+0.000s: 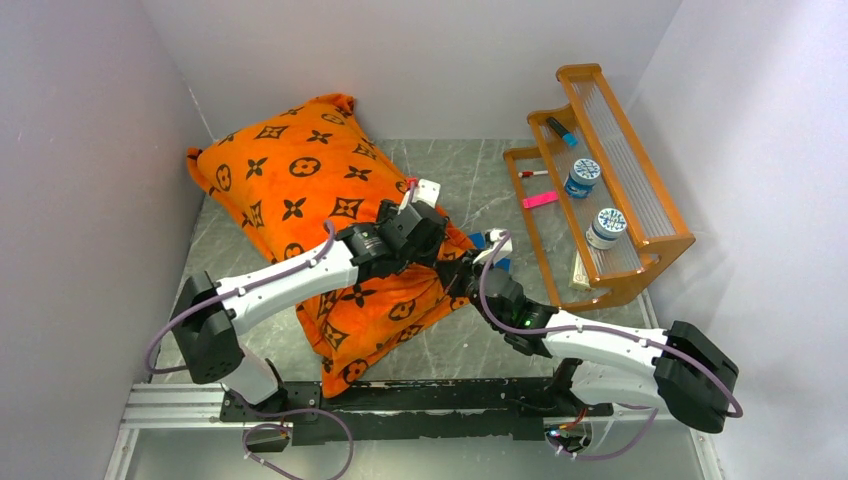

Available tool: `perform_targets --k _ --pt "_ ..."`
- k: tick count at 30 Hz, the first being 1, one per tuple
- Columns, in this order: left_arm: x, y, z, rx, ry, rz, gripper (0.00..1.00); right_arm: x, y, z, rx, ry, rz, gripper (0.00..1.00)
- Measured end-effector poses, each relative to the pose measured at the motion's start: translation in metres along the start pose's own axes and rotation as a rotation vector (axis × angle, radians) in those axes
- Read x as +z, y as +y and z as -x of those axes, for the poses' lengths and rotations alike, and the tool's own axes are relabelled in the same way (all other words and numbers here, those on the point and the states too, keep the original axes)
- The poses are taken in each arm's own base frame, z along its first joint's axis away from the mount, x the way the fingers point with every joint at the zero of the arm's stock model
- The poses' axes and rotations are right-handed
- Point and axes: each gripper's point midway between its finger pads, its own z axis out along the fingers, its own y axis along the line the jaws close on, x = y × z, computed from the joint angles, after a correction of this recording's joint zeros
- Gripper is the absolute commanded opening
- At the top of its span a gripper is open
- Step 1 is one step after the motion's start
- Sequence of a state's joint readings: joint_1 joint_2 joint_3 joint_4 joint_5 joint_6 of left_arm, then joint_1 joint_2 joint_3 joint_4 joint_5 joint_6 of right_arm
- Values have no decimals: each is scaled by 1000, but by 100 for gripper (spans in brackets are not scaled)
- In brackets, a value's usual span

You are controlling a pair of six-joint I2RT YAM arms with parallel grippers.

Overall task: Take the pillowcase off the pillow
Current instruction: Remove the pillow from the pillowcase.

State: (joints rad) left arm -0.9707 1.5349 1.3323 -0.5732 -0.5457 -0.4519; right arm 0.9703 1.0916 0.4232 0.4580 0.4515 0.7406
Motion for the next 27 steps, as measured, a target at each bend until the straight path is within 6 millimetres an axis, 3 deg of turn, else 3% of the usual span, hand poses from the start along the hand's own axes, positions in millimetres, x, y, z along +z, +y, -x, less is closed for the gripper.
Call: perform_targets --k 7,17,19,23,27 --pt "8 1 -12 32 37 24 87 -1 -1 -3 -3 10 1 0" --pt "27 11 -31 80 57 120 77 -1 -4 -9 4 40 -14 0" --pt "30 12 -33 85 54 133 69 0 -6 -12 7 49 -23 0" --pt "33 15 -34 96 48 160 44 1 -8 -16 15 64 -40 0" --pt "32 22 -31 96 27 190 9 1 -10 -17 30 66 -54 0"
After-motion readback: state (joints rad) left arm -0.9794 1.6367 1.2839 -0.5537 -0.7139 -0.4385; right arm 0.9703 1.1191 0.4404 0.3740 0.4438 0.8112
